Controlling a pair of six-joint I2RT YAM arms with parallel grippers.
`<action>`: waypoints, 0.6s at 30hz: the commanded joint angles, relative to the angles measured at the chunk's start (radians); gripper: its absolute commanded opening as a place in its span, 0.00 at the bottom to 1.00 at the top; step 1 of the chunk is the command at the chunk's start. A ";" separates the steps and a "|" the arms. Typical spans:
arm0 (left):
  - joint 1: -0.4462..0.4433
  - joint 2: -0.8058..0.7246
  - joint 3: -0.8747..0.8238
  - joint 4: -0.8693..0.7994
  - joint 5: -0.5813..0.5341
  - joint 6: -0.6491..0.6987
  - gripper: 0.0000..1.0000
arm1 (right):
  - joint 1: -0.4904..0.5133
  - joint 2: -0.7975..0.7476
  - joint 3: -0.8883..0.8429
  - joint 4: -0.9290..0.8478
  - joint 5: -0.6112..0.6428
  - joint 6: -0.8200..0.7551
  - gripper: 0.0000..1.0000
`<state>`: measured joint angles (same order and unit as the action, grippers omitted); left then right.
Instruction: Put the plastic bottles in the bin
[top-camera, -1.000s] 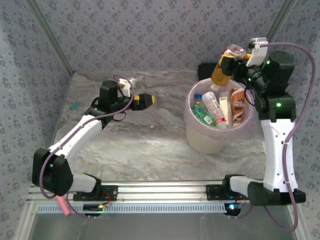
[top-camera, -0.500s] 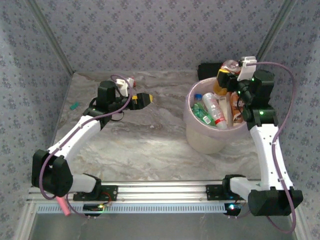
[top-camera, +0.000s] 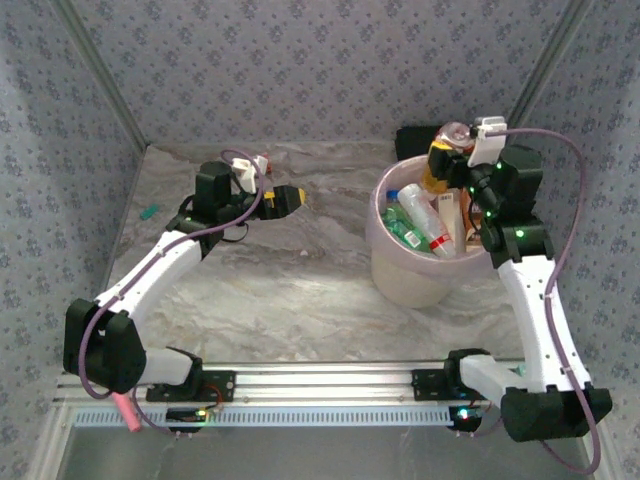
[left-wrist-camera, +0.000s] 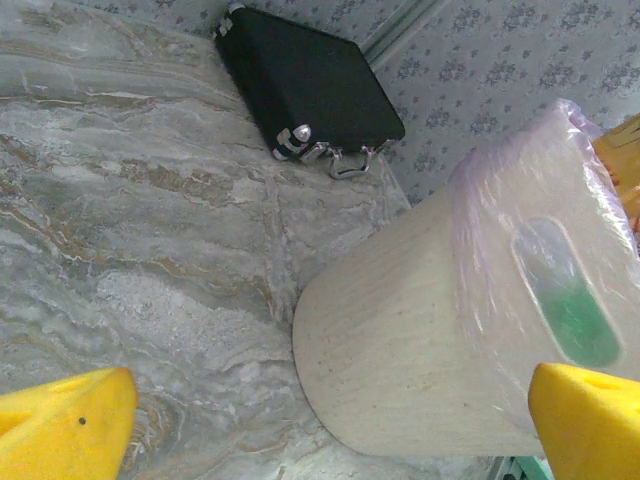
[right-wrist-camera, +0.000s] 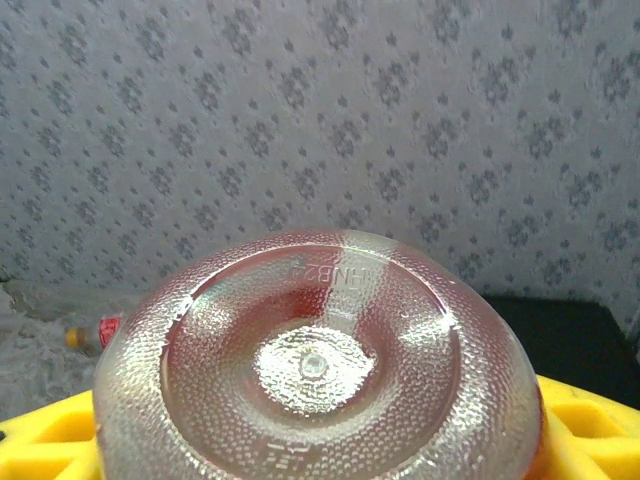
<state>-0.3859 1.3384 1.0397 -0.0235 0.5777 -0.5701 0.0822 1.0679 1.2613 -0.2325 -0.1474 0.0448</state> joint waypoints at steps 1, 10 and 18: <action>0.004 0.006 0.010 0.031 0.001 -0.013 1.00 | 0.024 0.021 0.084 -0.011 0.018 -0.037 0.33; 0.008 -0.001 0.012 0.009 -0.010 0.002 1.00 | 0.121 0.111 0.166 -0.015 0.024 -0.069 0.33; 0.012 0.000 0.011 0.008 -0.009 0.005 1.00 | 0.153 0.127 0.071 0.005 0.040 -0.066 0.33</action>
<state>-0.3836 1.3392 1.0397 -0.0257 0.5743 -0.5701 0.2329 1.2022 1.3689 -0.2272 -0.1333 -0.0021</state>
